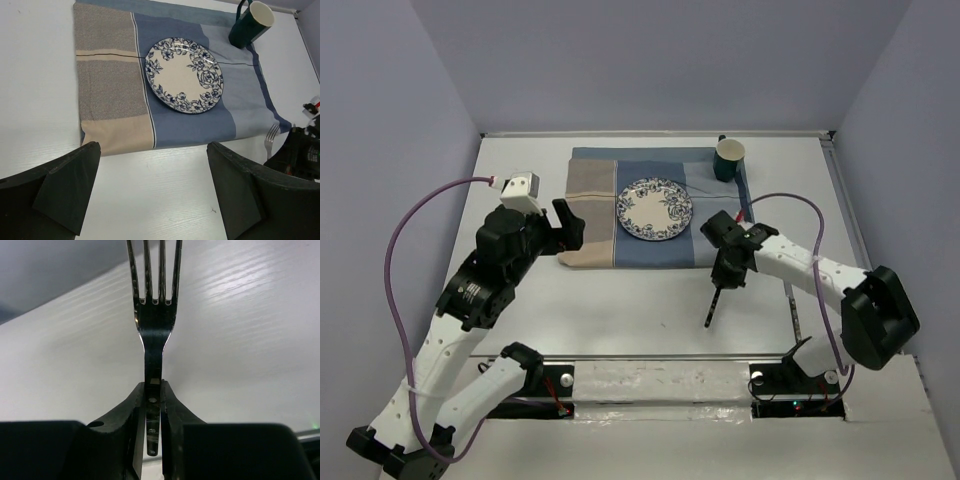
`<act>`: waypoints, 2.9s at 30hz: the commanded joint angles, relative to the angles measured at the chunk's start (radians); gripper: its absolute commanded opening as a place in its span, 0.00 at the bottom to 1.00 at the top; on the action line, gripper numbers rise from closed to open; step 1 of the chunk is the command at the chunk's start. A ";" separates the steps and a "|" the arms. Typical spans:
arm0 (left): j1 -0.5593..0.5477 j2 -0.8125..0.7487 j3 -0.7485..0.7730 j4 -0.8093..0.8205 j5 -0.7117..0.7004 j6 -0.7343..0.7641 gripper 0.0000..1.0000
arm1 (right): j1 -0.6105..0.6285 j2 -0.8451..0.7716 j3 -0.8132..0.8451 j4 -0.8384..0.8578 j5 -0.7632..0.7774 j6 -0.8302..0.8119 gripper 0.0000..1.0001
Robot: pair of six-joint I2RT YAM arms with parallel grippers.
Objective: Set the dinner table for one person
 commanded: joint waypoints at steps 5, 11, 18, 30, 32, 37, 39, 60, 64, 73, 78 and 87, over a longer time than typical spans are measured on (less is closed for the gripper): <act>-0.006 0.004 0.069 -0.065 -0.114 0.024 0.99 | 0.111 0.259 0.761 -0.049 0.087 -0.290 0.00; -0.006 -0.002 0.045 -0.111 -0.173 -0.011 0.99 | 0.157 0.654 1.294 -0.034 0.025 -0.435 0.00; -0.002 0.004 -0.014 -0.145 -0.147 -0.069 0.99 | 0.176 1.007 1.672 0.007 -0.068 -0.453 0.00; -0.002 0.050 -0.037 -0.114 -0.096 -0.115 0.99 | 0.176 1.182 1.712 0.096 -0.082 -0.412 0.00; -0.002 0.055 -0.040 -0.113 -0.092 -0.115 0.99 | 0.176 1.198 1.727 0.107 -0.085 -0.397 0.00; -0.002 0.058 -0.043 -0.113 -0.092 -0.114 0.99 | 0.156 1.245 1.738 0.149 -0.085 -0.355 0.00; -0.003 0.058 -0.044 -0.110 -0.093 -0.112 0.99 | 0.147 1.262 1.743 0.149 -0.088 -0.346 0.00; -0.003 0.032 -0.080 0.005 0.020 -0.037 0.99 | -0.201 0.159 0.491 0.348 -0.110 -0.243 0.52; -0.014 -0.007 -0.089 0.024 0.051 -0.020 0.99 | -0.511 -0.207 0.057 0.161 -0.079 -0.187 0.49; -0.058 -0.034 -0.069 0.048 0.097 -0.006 0.99 | -0.787 -0.214 -0.104 -0.048 -0.105 -0.277 0.55; -0.058 -0.088 -0.098 0.053 0.071 -0.003 0.99 | -0.787 -0.118 -0.066 -0.095 -0.082 -0.334 0.55; -0.057 -0.131 -0.109 0.065 0.042 -0.002 0.99 | -0.787 0.061 0.005 -0.238 -0.062 -0.401 0.57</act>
